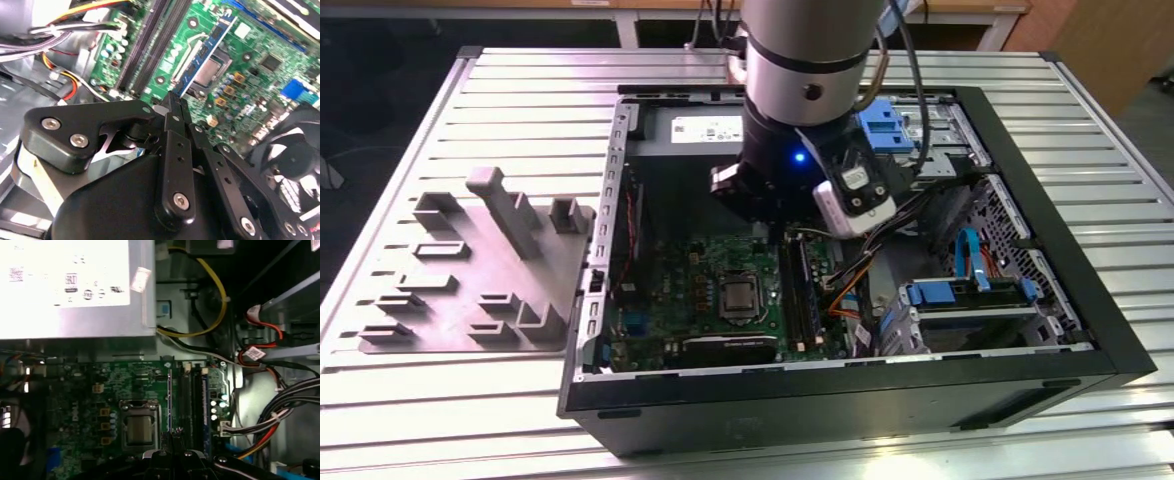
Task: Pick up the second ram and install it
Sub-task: 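Insert the second ram into the second slot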
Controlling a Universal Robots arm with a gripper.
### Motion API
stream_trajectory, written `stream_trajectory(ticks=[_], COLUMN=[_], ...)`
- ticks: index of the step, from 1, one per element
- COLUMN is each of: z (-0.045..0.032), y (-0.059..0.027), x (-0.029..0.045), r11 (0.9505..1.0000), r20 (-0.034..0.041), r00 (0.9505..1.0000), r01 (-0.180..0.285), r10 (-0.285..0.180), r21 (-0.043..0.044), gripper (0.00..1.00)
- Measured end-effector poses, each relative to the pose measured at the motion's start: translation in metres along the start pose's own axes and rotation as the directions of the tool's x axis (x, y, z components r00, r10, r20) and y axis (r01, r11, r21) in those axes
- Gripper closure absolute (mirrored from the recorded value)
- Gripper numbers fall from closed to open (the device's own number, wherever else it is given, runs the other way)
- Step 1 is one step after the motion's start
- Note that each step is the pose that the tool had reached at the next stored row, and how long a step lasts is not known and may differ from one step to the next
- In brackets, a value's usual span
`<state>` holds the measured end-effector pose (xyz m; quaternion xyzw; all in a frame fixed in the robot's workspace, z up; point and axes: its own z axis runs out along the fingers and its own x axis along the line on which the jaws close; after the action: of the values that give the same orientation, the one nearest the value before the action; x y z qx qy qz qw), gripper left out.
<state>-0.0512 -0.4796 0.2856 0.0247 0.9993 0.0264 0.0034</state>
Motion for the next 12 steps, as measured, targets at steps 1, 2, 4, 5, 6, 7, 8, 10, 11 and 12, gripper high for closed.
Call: stream_trajectory(ticks=[1, 2, 4, 5, 6, 7, 8, 10, 11, 12], z=[0.0013, 0.0028, 0.0062, 0.0079, 0.0095, 0.0111, 0.0124, 0.0134, 0.0134, 0.0134], y=[0.0, 0.0, -0.0001, -0.0002, -0.0003, -0.0004, -0.0005, -0.0007, -0.0007, -0.0007], x=[-0.0028, -0.0049, -0.0073, -0.0082, -0.009, -0.0097, -0.0102, -0.0102, -0.0103, -0.0103], r11=[1.0, 1.0, 1.0, 1.0, 1.0, 0.9999, 0.9999, 0.9999, 0.9999, 0.9999], r20=[-0.0005, -0.0009, -0.0014, -0.0016, -0.002, -0.0022, -0.0024, -0.0024, -0.0025, -0.0025], r00=[1.0, 1.0, 1.0, 1.0, 1.0, 0.9999, 0.9999, 0.9999, 0.9999, 0.9999], r01=[0.0, 0.0, 0.002, 0.004, 0.008, 0.012, 0.013, 0.013, 0.013, 0.014], r10=[0.0, 0.0, -0.002, -0.004, -0.008, -0.012, -0.013, -0.013, -0.013, -0.014], r21=[0.0, 0.0001, 0.0002, 0.0002, 0.0001, 0.0001, 0.0, 0.0002, 0.0003, 0.0004], gripper=[0.89, 0.89, 0.89, 0.89, 0.89, 0.89, 0.89, 0.89, 0.89, 0.89])
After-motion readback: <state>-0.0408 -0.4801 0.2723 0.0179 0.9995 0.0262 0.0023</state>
